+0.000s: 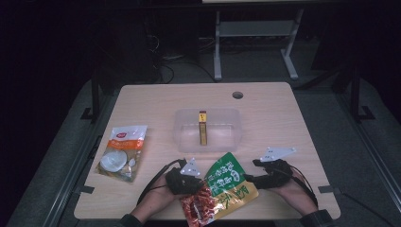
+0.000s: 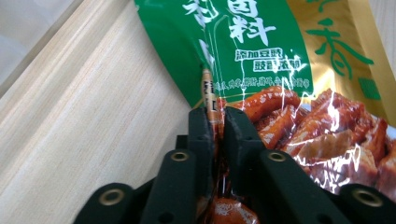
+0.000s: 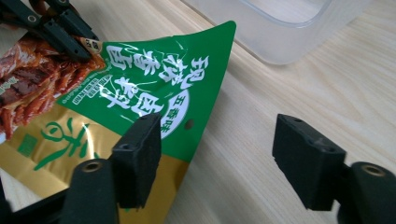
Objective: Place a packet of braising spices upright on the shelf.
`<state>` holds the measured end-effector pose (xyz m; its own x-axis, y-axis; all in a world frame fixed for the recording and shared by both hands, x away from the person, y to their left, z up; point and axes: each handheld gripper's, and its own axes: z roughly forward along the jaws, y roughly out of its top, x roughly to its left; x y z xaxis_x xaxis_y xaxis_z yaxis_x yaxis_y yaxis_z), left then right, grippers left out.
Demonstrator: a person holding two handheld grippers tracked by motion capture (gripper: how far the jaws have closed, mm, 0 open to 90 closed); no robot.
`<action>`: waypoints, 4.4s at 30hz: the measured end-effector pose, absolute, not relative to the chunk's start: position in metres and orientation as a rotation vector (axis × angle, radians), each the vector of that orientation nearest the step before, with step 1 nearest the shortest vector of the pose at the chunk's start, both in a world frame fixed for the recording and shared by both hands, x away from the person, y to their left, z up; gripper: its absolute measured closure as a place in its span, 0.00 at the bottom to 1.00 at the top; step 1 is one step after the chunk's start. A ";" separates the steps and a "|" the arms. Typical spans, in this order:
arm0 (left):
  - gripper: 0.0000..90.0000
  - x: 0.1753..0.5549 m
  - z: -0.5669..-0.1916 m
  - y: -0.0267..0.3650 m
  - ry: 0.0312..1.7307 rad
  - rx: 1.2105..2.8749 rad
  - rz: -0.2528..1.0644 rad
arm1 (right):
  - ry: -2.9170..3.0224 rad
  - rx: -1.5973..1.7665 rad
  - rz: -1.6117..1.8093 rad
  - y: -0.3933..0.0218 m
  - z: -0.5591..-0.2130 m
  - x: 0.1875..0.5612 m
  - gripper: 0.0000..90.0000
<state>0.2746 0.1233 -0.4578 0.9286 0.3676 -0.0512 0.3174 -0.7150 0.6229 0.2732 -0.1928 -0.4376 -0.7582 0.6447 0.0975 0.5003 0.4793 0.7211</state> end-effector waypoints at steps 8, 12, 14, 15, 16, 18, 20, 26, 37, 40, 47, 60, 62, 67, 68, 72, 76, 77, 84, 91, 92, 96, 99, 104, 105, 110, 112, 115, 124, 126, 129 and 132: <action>0.99 0.281 -0.456 0.132 0.528 2.366 -0.002 | 2.526 0.988 1.212 -0.197 -0.437 0.275 0.30; 0.99 0.285 -0.451 0.141 0.545 2.322 -0.013 | 2.521 0.984 1.282 -0.199 -0.435 0.275 0.29; 0.99 0.285 -0.448 0.146 0.567 2.297 -0.007 | 2.525 0.976 1.307 -0.199 -0.435 0.275 0.29; 0.99 0.285 -0.445 0.149 0.572 2.282 -0.003 | 2.526 0.972 1.316 -0.199 -0.435 0.274 0.29; 1.00 0.286 -0.444 0.152 0.578 2.270 0.004 | 2.531 0.963 1.325 -0.199 -0.435 0.275 0.29; 1.00 0.287 -0.437 0.160 0.594 2.233 0.026 | 2.530 0.965 1.360 -0.198 -0.434 0.274 0.29; 1.00 0.288 -0.431 0.167 0.604 2.196 0.039 | 2.530 0.945 1.406 -0.197 -0.433 0.273 0.29; 1.00 0.289 -0.416 0.182 0.620 2.134 0.082 | 2.547 0.915 1.479 -0.191 -0.433 0.271 0.29; 1.00 0.289 -0.391 0.199 0.666 1.948 0.183 | 2.573 0.840 1.551 -0.160 -0.438 0.271 0.33; 1.00 0.287 -0.387 0.200 0.670 1.913 0.199 | 2.544 0.833 1.612 -0.150 -0.435 0.276 0.37; 1.00 0.286 -0.387 0.199 0.666 1.902 0.202 | 2.495 0.821 1.764 -0.127 -0.430 0.285 0.51; 0.99 0.284 -0.394 0.195 0.655 1.927 0.184 | 2.476 0.931 1.924 -0.134 -0.427 0.297 0.99; 0.99 0.284 -0.397 0.194 0.655 1.943 0.175 | 2.493 0.916 1.912 -0.137 -0.425 0.299 0.99; 0.97 0.284 -0.402 0.191 0.644 1.981 0.144 | 2.520 0.892 1.871 -0.142 -0.418 0.301 0.99; 0.96 0.284 -0.403 0.191 0.640 1.984 0.145 | 2.528 0.875 1.860 -0.144 -0.416 0.302 1.00; 0.93 0.284 -0.405 0.194 0.658 1.992 0.148 | 2.558 0.831 1.814 -0.146 -0.408 0.302 1.00; 0.86 0.285 -0.408 0.200 0.675 2.000 0.123 | 2.568 0.804 1.797 -0.150 -0.402 0.301 1.00; 0.84 0.285 -0.409 0.200 0.675 2.010 0.118 | 2.567 0.797 1.797 -0.151 -0.401 0.301 1.00; 0.63 0.286 -0.415 0.206 0.682 2.083 0.092 | 2.562 0.768 1.776 -0.158 -0.386 0.301 1.00; 0.47 0.286 -0.417 0.216 0.729 2.103 0.122 | 2.522 0.786 1.789 -0.167 -0.370 0.303 1.00; 0.44 0.286 -0.418 0.218 0.734 2.105 0.128 | 2.517 0.781 1.776 -0.169 -0.366 0.304 1.00; 0.37 0.286 -0.422 0.225 0.766 2.106 0.128 | 2.499 0.796 1.731 -0.175 -0.351 0.305 1.00; 0.34 0.282 -0.424 0.231 0.795 2.100 0.127 | 2.473 0.823 1.717 -0.182 -0.342 0.309 1.00; 0.30 0.277 -0.428 0.242 0.818 2.104 0.139 | 2.415 0.839 1.716 -0.193 -0.324 0.314 1.00; 0.30 0.275 -0.429 0.244 0.833 2.101 0.131 | 2.401 0.847 1.717 -0.195 -0.320 0.315 1.00; 0.29 0.273 -0.431 0.250 0.856 2.092 0.137 | 2.327 0.856 1.724 -0.205 -0.304 0.318 1.00; 0.28 0.275 -0.431 0.251 0.859 2.091 0.139 | 2.294 0.863 1.731 -0.208 -0.299 0.321 1.00; 0.27 0.275 -0.434 0.250 0.864 2.089 0.137 | 2.254 0.875 1.724 -0.211 -0.294 0.326 1.00; 0.22 0.277 -0.441 0.244 0.841 2.141 0.135 | 2.190 0.937 1.640 -0.201 -0.297 0.350 1.00; 0.21 0.276 -0.441 0.242 0.838 2.142 0.132 | 2.181 0.955 1.635 -0.197 -0.300 0.358 1.00; 0.20 0.277 -0.441 0.242 0.828 2.146 0.135 | 2.170 0.967 1.626 -0.191 -0.303 0.366 1.00; 0.19 0.276 -0.441 0.241 0.820 2.153 0.139 | 2.153 0.982 1.618 -0.187 -0.306 0.373 1.00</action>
